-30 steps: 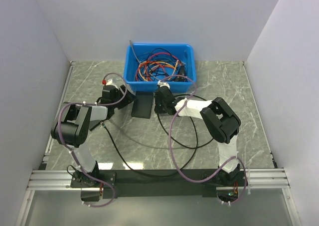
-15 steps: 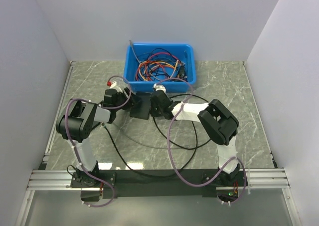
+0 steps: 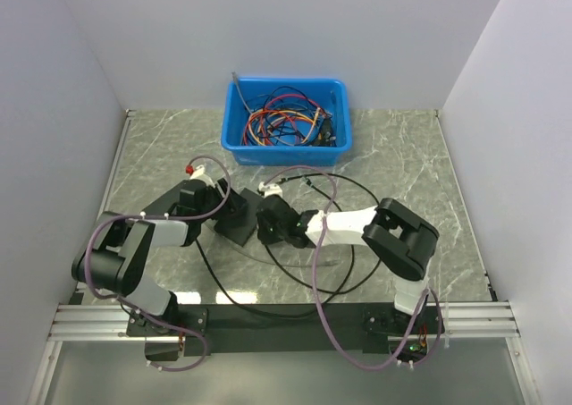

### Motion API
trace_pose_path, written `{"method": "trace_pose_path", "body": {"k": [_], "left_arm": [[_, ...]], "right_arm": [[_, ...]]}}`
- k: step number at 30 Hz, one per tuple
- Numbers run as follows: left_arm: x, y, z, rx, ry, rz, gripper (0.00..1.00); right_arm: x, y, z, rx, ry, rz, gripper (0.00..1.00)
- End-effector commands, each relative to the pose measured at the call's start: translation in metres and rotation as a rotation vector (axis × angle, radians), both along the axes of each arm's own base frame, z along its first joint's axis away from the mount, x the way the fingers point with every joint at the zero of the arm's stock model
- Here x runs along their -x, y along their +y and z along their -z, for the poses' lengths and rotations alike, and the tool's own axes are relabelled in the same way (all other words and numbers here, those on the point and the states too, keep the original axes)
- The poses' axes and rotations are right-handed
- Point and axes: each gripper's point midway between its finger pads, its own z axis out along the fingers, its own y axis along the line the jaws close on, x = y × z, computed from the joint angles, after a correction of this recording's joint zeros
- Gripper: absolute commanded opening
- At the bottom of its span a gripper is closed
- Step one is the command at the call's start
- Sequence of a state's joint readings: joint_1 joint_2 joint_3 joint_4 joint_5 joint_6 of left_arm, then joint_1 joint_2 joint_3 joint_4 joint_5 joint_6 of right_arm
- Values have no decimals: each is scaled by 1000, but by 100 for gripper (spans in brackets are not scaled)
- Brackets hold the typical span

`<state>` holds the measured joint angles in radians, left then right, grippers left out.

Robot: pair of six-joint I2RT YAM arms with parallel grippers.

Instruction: Insert the plug into the switch port

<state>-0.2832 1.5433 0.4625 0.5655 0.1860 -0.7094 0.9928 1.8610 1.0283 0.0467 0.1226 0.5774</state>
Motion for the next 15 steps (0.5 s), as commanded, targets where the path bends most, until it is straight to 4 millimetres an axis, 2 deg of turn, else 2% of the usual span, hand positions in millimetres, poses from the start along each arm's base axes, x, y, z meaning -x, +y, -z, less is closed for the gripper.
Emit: {"method": "trace_pose_path", "body": {"k": [1, 6, 7, 8, 10, 15], "left_arm": [[20, -25, -9, 19, 11, 122, 67], [5, -31, -7, 7, 5, 145, 67], [3, -33, 1, 5, 21, 153, 67], [-3, -38, -4, 16, 5, 169, 66], [-7, -40, 3, 13, 19, 174, 66], [-23, -43, -7, -9, -14, 184, 66]], "right_arm": [[14, 16, -28, -128, -17, -34, 0], [31, 8, -38, -133, -24, -69, 0], [31, 3, -37, -120, -27, -63, 0], [29, -1, -38, -106, -42, -54, 0], [28, -10, -44, -78, -65, -42, 0], [24, -36, -61, 16, -137, -47, 0]]}}
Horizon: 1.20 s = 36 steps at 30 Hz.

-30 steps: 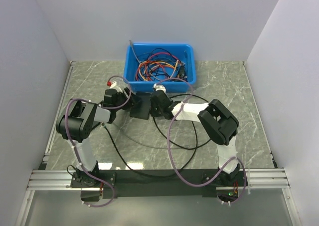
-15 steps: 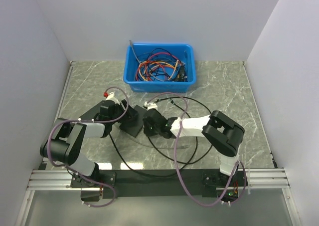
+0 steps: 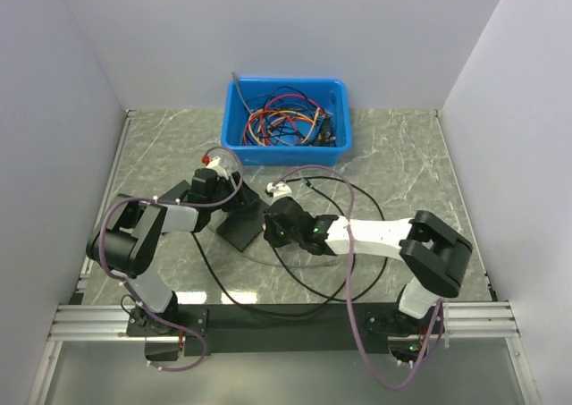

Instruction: Insert the plug into the switch port

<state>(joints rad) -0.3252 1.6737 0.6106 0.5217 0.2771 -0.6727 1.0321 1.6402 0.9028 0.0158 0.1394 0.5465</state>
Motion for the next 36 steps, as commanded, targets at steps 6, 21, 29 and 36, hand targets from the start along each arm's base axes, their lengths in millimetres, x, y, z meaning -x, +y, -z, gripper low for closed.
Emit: {"method": "trace_pose_path", "body": {"k": [6, 21, 29, 36], "left_arm": [[-11, -1, -13, -51, -53, 26, 64], [5, 1, 1, -25, -52, 28, 70], [11, 9, 3, -65, -56, 5, 66], [17, 12, -6, -108, -106, -25, 64]], "right_arm": [[3, -23, -12, 122, -65, -75, 0], [17, 5, 30, 163, 55, -236, 0], [11, 16, 30, 187, 62, -251, 0], [12, 15, 35, 215, 113, -256, 0]]}}
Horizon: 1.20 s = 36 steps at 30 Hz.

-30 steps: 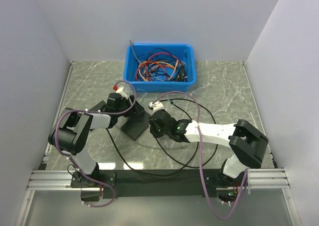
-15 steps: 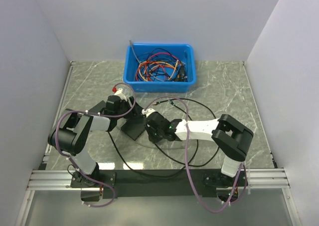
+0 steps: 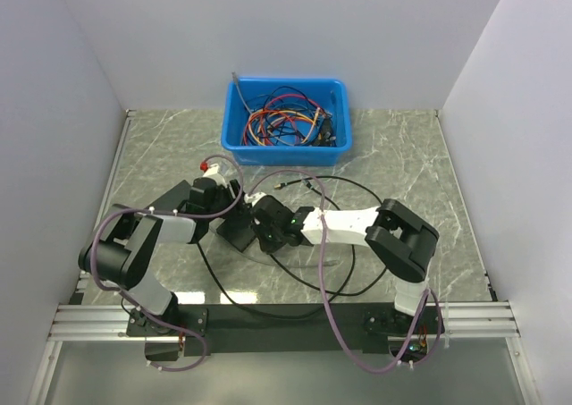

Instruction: Insert the plug into the switch port

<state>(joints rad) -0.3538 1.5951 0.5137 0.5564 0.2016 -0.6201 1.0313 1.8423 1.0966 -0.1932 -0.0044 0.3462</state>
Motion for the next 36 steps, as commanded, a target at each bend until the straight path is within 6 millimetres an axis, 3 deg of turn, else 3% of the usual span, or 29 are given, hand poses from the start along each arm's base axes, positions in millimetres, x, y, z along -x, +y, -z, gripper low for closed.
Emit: {"method": "trace_pose_path", "body": {"k": [1, 14, 25, 36], "left_arm": [[-1, 3, -10, -46, -56, -16, 64], [-1, 4, -6, -62, -51, -25, 62], [0, 2, -6, -67, -54, -17, 59], [1, 0, -4, -70, -49, -8, 58]], "right_arm": [[-3, 5, -7, 6, 14, -10, 0], [-14, -6, -4, 90, 34, 9, 0], [-22, 0, -4, 106, 37, 3, 0], [-35, -6, -5, 146, 6, 28, 0]]}}
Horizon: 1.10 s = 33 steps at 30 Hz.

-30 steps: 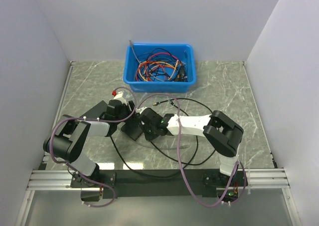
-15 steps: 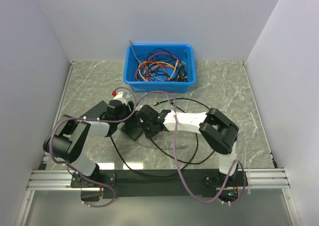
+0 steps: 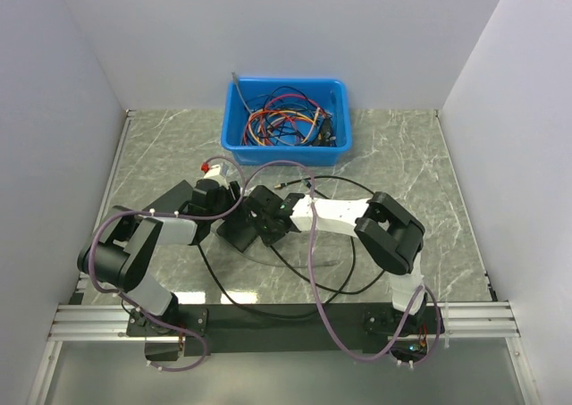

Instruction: Insert the plug into the switch port

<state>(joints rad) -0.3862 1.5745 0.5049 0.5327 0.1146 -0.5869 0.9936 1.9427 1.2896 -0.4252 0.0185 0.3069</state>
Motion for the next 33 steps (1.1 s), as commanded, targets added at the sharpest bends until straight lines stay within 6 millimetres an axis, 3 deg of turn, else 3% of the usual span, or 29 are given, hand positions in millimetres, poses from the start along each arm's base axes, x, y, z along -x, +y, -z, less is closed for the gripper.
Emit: {"method": "trace_pose_path", "body": {"k": [1, 19, 27, 33], "left_arm": [[0, -4, -7, -2, -28, 21, 58], [0, -7, -2, -8, -16, 27, 57], [-1, -7, -1, -14, -13, 22, 57], [0, -8, -1, -10, -11, 25, 57]], "right_arm": [[-16, 3, -6, 8, -37, 8, 0], [-15, 19, -26, -66, -32, -4, 0], [-5, 28, -34, -102, -14, -27, 0], [-15, 27, -38, -94, -59, 6, 0]]}}
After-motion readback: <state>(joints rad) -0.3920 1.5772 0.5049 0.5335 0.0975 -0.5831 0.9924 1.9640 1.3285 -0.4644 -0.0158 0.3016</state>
